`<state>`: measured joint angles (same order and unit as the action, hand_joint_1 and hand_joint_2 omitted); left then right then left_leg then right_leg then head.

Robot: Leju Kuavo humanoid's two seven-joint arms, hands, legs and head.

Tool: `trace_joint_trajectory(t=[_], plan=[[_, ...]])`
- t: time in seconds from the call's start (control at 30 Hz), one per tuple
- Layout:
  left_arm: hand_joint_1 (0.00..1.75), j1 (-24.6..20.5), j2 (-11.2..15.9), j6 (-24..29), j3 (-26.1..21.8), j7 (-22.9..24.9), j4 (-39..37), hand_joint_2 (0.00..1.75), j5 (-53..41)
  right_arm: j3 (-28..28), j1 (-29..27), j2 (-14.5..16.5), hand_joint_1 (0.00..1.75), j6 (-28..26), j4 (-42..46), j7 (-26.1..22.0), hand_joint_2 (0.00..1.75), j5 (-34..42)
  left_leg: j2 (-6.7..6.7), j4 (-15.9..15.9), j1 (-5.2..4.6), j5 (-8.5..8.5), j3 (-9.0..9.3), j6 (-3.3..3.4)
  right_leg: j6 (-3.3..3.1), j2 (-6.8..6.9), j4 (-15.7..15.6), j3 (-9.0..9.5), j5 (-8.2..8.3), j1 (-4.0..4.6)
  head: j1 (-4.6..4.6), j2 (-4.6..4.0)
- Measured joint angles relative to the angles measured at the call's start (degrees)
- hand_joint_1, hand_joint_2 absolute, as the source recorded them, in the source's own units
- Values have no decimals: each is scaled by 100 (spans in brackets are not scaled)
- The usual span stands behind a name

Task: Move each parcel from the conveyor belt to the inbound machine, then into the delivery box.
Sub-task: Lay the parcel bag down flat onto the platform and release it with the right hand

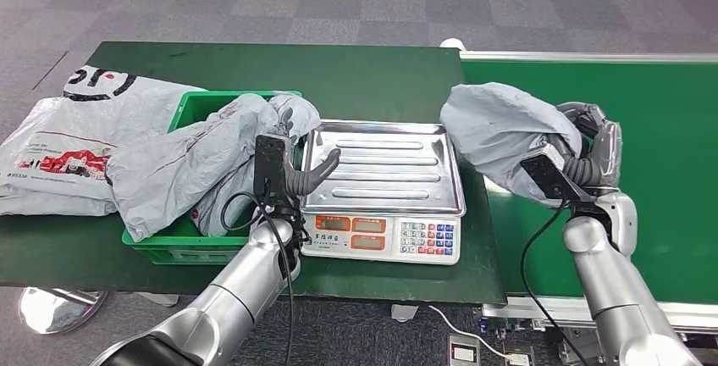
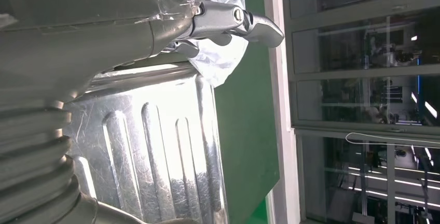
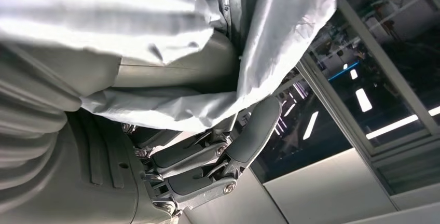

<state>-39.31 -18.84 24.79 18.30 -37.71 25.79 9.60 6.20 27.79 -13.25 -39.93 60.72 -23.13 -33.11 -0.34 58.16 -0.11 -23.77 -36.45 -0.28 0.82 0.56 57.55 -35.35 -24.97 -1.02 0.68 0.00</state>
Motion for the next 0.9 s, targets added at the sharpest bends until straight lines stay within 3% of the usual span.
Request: trace_joint_trajectory(t=[0.3,0.57,0.73,0.9], plan=[[0,-17,-31,0,69,-31,-21,175,46,-162,142,147,175,1,86,-227,175,-222,1,-1,1,0,-2,0,-1,-1,2,1,0,1,-2,0],[0,-17,-121,-7,111,-39,-21,175,59,109,1180,499,175,51,-550,-5,175,-402,-4,-2,1,9,-3,-4,-1,6,7,1,5,1,-1,0],[0,-17,-149,-57,121,-17,-21,175,61,942,1796,766,175,173,-1345,428,175,-297,3,-2,2,10,-2,-5,-2,-3,8,-1,6,2,-1,0],[0,-16,-191,-123,184,23,-21,175,59,1765,2221,1233,175,187,-1992,746,175,-435,2,-2,9,13,-3,-11,-5,-4,10,-7,7,8,0,0]])
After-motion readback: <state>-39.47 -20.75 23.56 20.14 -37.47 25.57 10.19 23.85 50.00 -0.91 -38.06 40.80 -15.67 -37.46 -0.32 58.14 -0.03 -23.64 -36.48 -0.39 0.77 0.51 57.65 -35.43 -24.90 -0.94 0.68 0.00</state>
